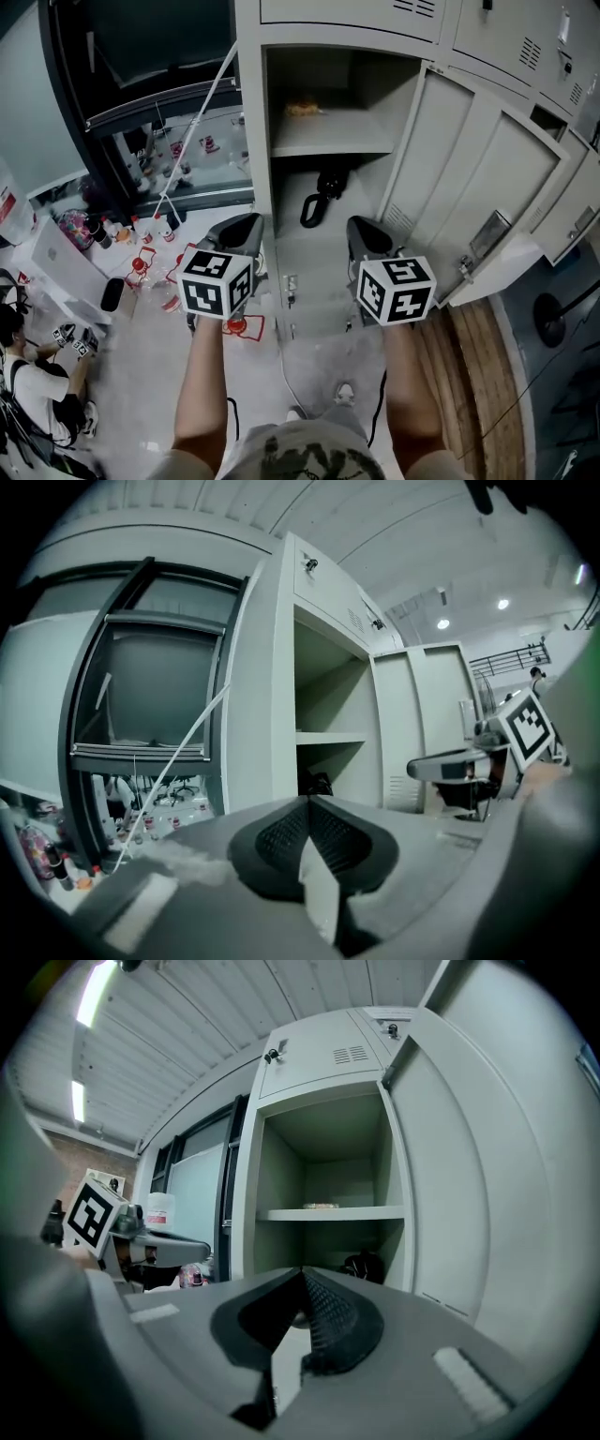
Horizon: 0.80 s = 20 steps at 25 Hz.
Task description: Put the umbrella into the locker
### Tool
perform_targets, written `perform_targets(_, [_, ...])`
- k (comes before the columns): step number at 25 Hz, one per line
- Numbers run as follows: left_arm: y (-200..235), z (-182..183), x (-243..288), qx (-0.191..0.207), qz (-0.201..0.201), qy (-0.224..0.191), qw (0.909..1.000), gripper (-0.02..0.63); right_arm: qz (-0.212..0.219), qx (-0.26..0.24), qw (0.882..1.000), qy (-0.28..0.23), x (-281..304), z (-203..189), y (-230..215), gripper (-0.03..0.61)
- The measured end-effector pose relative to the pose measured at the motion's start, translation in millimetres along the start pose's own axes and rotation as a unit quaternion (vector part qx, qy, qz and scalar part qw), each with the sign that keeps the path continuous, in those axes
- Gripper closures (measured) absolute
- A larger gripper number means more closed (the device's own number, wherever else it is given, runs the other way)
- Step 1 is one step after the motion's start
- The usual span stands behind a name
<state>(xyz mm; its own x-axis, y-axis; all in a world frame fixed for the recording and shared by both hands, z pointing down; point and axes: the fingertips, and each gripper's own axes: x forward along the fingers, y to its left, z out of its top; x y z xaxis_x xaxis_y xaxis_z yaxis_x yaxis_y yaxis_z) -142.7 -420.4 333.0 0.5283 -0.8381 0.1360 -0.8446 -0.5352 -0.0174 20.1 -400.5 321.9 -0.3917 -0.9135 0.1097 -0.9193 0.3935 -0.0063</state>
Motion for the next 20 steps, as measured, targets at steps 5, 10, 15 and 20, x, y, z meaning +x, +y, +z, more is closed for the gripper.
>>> perform_targets(5, [8.6, -1.2, -7.6, 0.003, -0.001, 0.001, 1.0000, 0.607, -0.002, -0.005, 1.000, 0.005, -2.3, -5.1, 9.8, 0.581])
perform_targets(10, [9.0, -2.9, -10.0, 0.004, -0.008, 0.001, 1.0000, 0.607, -0.006, 0.002, 1.000, 0.005, -4.6, -8.5, 11.6, 0.581])
perform_targets(15, [8.1, -1.7, -10.5, 0.000, -0.014, -0.001, 0.9999, 0.609, -0.011, 0.004, 1.000, 0.004, -6.0, -8.1, 11.7, 0.581])
perform_targets(20, [5.0, -4.3, -9.7, -0.002, -0.021, 0.002, 0.9998, 0.607, -0.010, 0.006, 1.000, 0.004, -6.0, -8.3, 13.0, 0.581])
